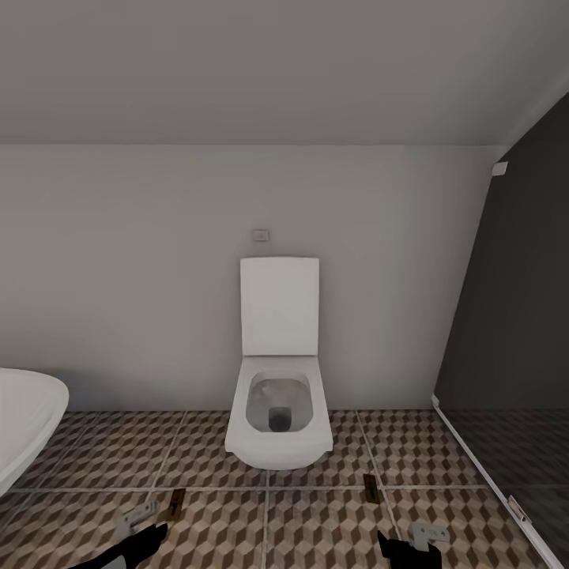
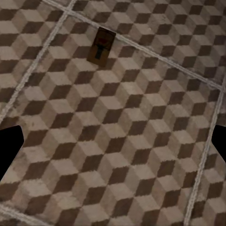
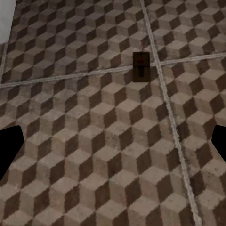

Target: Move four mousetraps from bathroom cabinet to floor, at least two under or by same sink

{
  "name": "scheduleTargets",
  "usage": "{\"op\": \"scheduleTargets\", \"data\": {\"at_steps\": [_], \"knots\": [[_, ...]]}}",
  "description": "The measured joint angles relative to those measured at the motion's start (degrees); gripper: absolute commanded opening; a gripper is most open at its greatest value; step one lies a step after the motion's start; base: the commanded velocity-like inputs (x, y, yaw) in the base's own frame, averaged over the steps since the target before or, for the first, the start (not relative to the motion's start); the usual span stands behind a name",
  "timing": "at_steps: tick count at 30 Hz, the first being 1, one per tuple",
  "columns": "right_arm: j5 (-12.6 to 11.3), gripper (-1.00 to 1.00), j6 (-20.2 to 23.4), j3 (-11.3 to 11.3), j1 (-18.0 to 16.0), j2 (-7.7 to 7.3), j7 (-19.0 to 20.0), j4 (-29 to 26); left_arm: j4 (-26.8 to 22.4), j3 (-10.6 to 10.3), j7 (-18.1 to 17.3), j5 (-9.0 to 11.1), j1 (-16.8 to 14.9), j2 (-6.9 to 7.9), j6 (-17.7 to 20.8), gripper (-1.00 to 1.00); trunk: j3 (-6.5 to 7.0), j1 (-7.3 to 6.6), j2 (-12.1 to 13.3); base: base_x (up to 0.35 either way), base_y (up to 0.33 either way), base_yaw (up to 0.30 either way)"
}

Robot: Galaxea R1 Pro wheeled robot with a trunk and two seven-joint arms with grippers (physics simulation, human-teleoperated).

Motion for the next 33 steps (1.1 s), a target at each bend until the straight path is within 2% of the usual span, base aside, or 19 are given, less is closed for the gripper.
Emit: {"op": "scheduleTargets", "data": {"at_steps": [16,33], "knots": [[0.0,1.00,0.0,0.0,0.0,0.00,0.0,0.0,0.0,0.0,0.0,0.0,0.1,0.33,0.0,1.00,0.00,0.00,0.0,0.000,0.000,0.000],[0.0,1.00,0.0,0.0,0.0,0.00,0.0,0.0,0.0,0.0,0.0,0.0,0.8,0.03,-0.1,1.00,0.00,0.00,0.0,0.000,0.000,0.000]]}}
